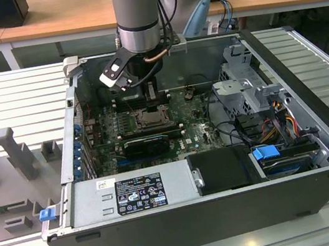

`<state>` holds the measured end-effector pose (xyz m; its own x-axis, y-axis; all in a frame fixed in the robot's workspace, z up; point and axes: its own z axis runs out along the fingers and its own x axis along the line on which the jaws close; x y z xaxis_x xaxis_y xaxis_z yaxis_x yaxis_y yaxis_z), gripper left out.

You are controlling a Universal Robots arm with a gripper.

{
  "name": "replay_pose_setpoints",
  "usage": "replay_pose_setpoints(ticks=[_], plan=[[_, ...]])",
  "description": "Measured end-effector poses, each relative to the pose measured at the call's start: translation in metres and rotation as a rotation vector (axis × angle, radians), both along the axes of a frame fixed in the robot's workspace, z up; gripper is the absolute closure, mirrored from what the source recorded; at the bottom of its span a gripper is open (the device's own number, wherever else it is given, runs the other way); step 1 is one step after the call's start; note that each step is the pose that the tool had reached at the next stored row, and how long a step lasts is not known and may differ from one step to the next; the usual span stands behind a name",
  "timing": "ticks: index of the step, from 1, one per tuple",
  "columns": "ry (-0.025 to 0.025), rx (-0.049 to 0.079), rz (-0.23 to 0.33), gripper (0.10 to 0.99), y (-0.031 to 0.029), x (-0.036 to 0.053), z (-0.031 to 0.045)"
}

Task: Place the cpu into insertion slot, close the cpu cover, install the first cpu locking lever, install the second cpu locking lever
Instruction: 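Close the cpu cover, then install the first cpu locking lever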

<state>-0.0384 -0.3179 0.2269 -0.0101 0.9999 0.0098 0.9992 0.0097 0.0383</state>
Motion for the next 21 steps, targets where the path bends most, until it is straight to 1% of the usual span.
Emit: replay_pose_setpoints(ticks=[4,8,9,13,16,18,21], plan=[[0.0,0.0,0.0,0.98,0.0,-0.0011,0.0],[0.0001,0.0,0.0,0.98,-0.0001,-0.004,0.0007],[0.0,0.0,0.0,0.98,0.0,-0.004,0.0034],[0.0,0.0,0.0,0.98,0.0,-0.004,0.0074],[0.0,0.0,0.0,0.98,0.0,-0.004,0.0115],[0.0,0.0,0.0,0.98,0.0,-0.004,0.0157],[-0.0001,0.0,0.0,0.98,0.0,-0.004,0.0179]])
